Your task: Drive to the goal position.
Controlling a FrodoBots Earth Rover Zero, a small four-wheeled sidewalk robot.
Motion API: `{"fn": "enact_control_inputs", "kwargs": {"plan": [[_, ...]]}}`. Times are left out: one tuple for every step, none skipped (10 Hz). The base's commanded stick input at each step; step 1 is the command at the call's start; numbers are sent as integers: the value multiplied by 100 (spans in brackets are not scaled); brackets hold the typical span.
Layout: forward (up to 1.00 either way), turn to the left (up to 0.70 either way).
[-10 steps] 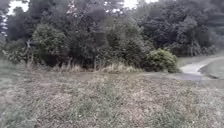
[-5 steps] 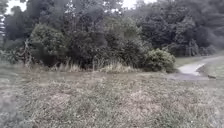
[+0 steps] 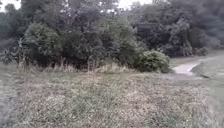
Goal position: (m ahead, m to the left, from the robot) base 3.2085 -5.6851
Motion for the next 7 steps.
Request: {"fn": "enact_control_inputs", "kwargs": {"plan": [[0,-45],[0,-45],[0,-45],[0,-45],[0,-45],[0,-45],[0,0]]}}
